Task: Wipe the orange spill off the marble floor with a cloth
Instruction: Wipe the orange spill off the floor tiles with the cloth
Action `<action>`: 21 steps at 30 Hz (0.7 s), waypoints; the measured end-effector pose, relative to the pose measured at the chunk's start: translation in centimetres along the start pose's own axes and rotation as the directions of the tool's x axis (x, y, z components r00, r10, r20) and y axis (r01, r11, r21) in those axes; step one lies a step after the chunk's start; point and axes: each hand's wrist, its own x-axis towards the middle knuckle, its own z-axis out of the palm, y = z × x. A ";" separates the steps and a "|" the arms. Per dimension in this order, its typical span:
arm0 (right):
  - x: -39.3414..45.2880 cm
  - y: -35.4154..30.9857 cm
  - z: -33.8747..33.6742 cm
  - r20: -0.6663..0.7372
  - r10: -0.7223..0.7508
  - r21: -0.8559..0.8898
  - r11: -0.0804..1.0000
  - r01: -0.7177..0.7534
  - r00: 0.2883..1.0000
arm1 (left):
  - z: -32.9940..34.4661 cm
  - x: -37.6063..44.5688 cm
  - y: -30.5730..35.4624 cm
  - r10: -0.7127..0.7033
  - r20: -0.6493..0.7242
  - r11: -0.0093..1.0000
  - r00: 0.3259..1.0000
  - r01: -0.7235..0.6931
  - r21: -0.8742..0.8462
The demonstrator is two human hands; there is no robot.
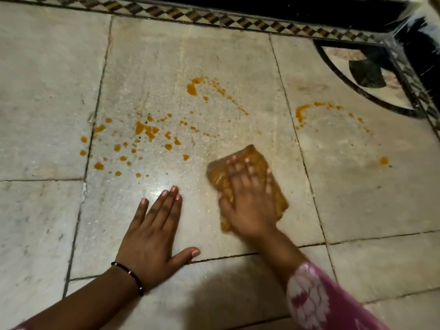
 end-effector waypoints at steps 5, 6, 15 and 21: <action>-9.9 3.5 0.2 0.050 -0.159 -0.003 0.987 0.159 0.986 | 0.1 0.0 -0.1 0.005 -0.018 1.000 1.000 -0.005 -0.011; -10.3 5.2 -0.1 0.025 -0.087 0.004 0.996 0.087 0.996 | 0.2 0.0 -0.1 0.006 -0.032 1.000 0.999 -0.006 -0.011; 4.7 2.0 -1.1 0.009 0.155 -0.056 0.986 -0.154 0.988 | 0.2 0.1 0.2 -0.026 -0.005 0.999 1.000 0.026 -0.021; -1.7 -2.6 0.5 0.011 -0.243 -0.039 0.969 0.243 0.970 | 0.3 0.0 -0.1 -0.022 -0.012 0.999 1.000 0.021 -0.041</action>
